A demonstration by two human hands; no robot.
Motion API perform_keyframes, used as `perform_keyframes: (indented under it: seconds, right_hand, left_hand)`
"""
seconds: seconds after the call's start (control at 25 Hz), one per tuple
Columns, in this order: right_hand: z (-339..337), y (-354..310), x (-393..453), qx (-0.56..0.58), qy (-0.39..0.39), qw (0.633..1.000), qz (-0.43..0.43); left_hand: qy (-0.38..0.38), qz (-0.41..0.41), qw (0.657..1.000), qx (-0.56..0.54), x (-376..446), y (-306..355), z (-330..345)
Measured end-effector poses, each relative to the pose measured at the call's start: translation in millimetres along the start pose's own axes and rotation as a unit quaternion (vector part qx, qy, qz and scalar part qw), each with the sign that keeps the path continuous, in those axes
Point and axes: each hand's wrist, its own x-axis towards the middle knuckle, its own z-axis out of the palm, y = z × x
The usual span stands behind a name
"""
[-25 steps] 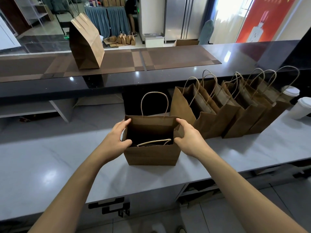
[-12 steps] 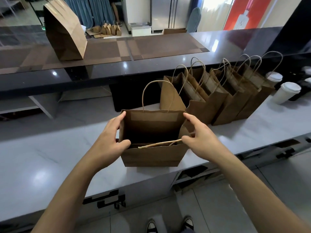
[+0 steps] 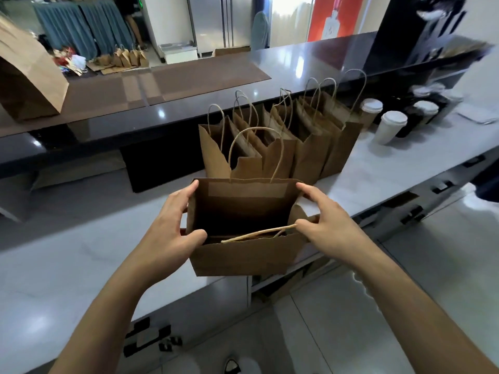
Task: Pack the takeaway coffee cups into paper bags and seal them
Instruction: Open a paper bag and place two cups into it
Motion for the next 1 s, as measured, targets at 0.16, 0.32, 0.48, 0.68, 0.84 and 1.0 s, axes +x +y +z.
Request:
perform_keyframes:
  seconds: [0.16, 0.32, 0.48, 0.68, 0.84, 1.0]
  right_hand:
    - [-55, 44, -18, 0.011, 0.039, 0.999, 0.016]
    - [-112, 92, -37, 0.026, 0.070, 0.996, 0.041]
    - [-167, 142, -56, 0.042, 0.097, 0.993, 0.057]
    - [-228, 194, -75, 0.045, 0.138, 0.986, 0.083]
    - [-264, 231, -80, 0.069, 0.171, 0.976, 0.113]
    - [-295, 259, -78, 0.081, 0.196, 0.968, 0.131]
  left_hand:
    - [-0.036, 0.030, 0.999, 0.010, 15, 41, 54]
    - [-0.073, 0.060, 0.996, -0.004, 27, 84, 111]
    - [-0.112, 0.079, 0.991, -0.006, 37, 128, 171]
    - [-0.150, 0.119, 0.982, 0.000, 55, 171, 244]
    - [-0.187, 0.141, 0.972, 0.001, 74, 203, 288]
    - [-0.216, 0.159, 0.963, 0.004, 102, 233, 326]
